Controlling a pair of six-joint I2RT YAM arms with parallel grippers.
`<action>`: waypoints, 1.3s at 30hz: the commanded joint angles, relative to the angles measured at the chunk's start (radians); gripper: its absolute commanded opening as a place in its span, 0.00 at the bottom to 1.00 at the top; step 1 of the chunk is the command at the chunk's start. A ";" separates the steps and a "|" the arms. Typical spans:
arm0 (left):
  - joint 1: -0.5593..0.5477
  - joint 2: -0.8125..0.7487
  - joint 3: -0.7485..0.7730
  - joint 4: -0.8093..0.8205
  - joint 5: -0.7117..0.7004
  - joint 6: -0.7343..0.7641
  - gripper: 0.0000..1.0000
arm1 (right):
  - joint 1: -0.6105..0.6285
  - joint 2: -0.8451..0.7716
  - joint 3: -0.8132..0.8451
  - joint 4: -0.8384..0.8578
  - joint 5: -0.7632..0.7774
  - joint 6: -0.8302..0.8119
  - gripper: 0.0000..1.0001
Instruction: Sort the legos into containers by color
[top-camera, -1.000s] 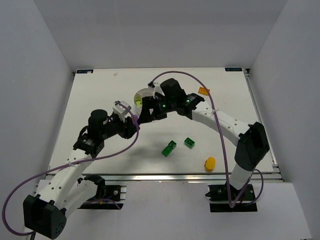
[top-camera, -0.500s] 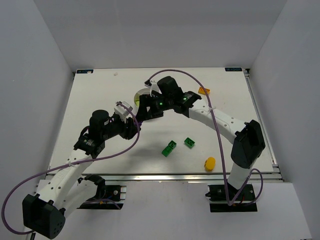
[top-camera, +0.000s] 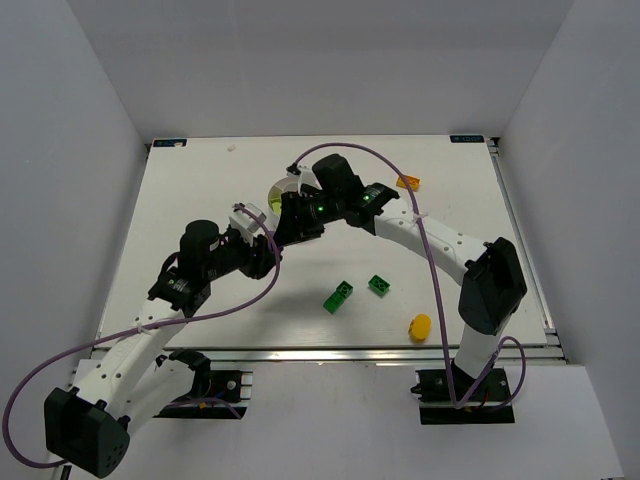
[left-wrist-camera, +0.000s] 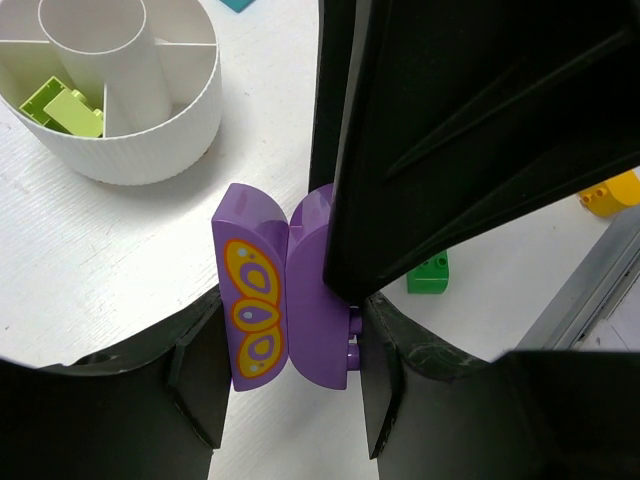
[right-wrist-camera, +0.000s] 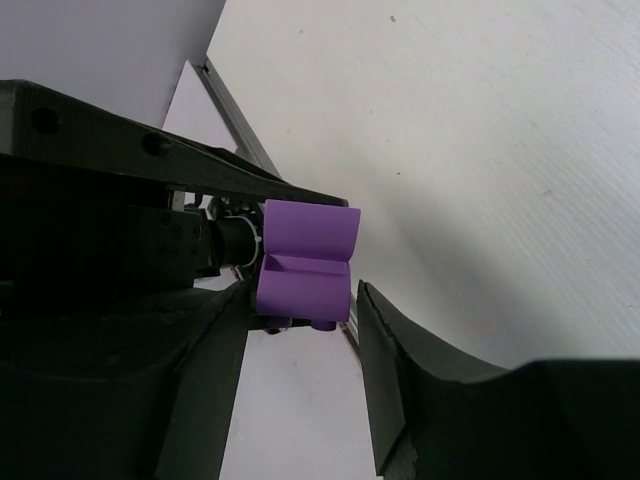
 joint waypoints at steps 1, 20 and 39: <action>-0.006 -0.019 0.031 0.025 0.004 -0.003 0.40 | 0.005 0.007 0.019 0.041 -0.044 0.013 0.52; -0.006 -0.017 0.050 0.015 -0.016 -0.041 0.94 | -0.018 -0.012 -0.013 0.081 -0.064 -0.022 0.00; 0.017 -0.128 0.116 0.020 0.300 -0.326 0.94 | -0.278 -0.138 -0.083 -0.106 -0.549 -0.859 0.00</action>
